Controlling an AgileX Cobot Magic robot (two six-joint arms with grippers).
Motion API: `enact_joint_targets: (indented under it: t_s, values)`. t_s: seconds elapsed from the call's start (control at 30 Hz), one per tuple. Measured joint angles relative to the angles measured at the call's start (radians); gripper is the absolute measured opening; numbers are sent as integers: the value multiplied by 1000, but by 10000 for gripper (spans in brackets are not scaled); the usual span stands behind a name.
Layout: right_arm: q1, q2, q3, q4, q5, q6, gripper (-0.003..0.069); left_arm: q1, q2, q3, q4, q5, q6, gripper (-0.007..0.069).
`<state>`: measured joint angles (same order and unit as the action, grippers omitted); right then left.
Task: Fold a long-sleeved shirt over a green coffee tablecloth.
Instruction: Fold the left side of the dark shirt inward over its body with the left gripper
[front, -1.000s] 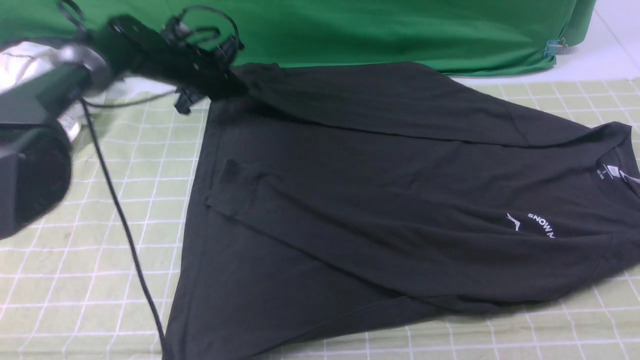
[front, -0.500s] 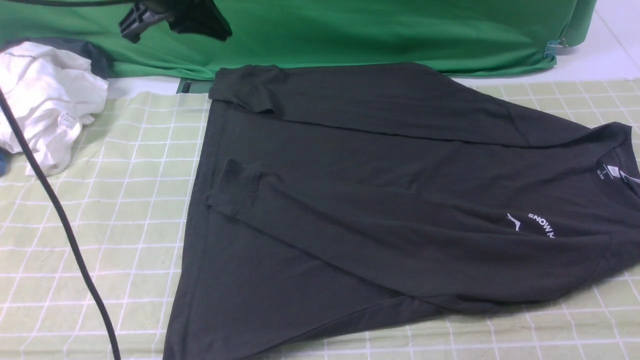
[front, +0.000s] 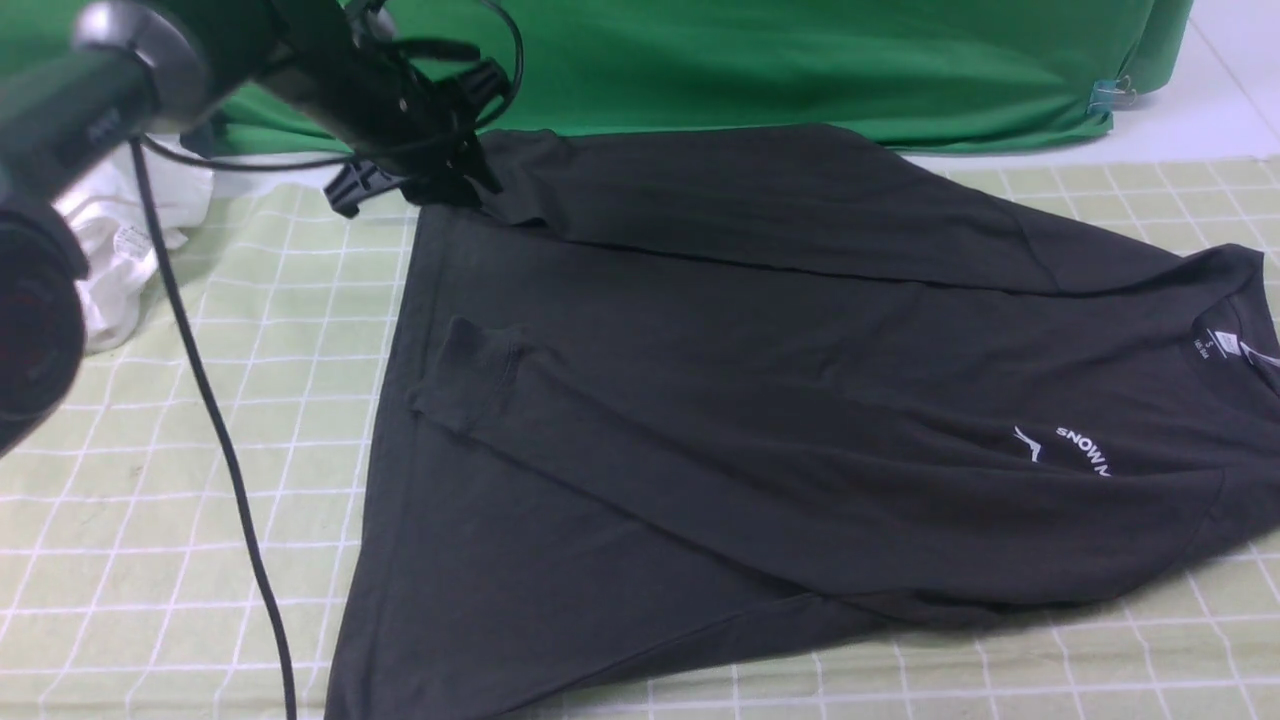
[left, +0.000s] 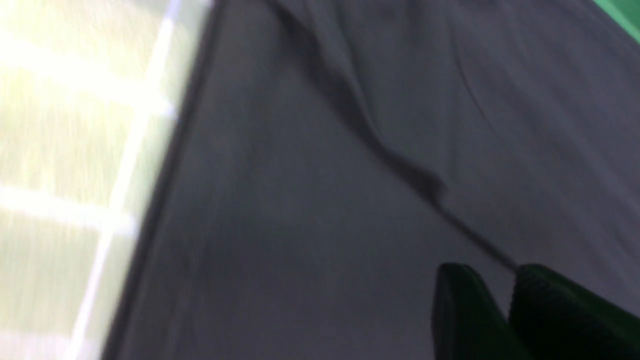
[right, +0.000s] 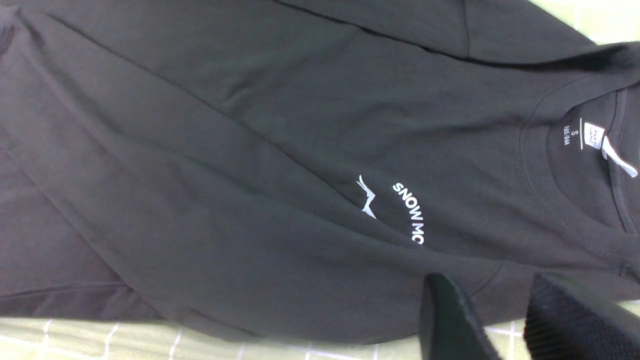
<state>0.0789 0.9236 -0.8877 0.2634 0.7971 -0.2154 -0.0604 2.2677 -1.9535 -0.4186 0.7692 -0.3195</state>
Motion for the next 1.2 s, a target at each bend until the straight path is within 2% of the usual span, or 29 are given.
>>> enact_joint_targets:
  t_s: [0.2, 0.37, 0.53, 0.77, 1.07, 1.13, 1.2]
  values:
    - [0, 0, 0, 0, -1, 4, 237, 1, 81, 0, 6, -197, -7, 345]
    - [0, 0, 0, 0, -3, 4, 237, 12, 125, 0, -3, -277, -142, 371]
    - [0, 0, 0, 0, -5, 4, 237, 18, 150, 1, -28, -324, -176, 330]
    - [0, 0, 0, 0, -24, 5, 237, 18, 183, 2, -167, -411, -177, 260]
    - [0, 0, 0, 0, -31, 5, 237, 18, 210, -1, -272, -470, -214, 244]
    - [0, 0, 0, 0, -31, 5, 237, 18, 214, -1, -289, -477, -217, 213]
    - [0, 0, 0, 0, -31, 6, 237, 18, 219, -1, -294, -480, -218, 142]
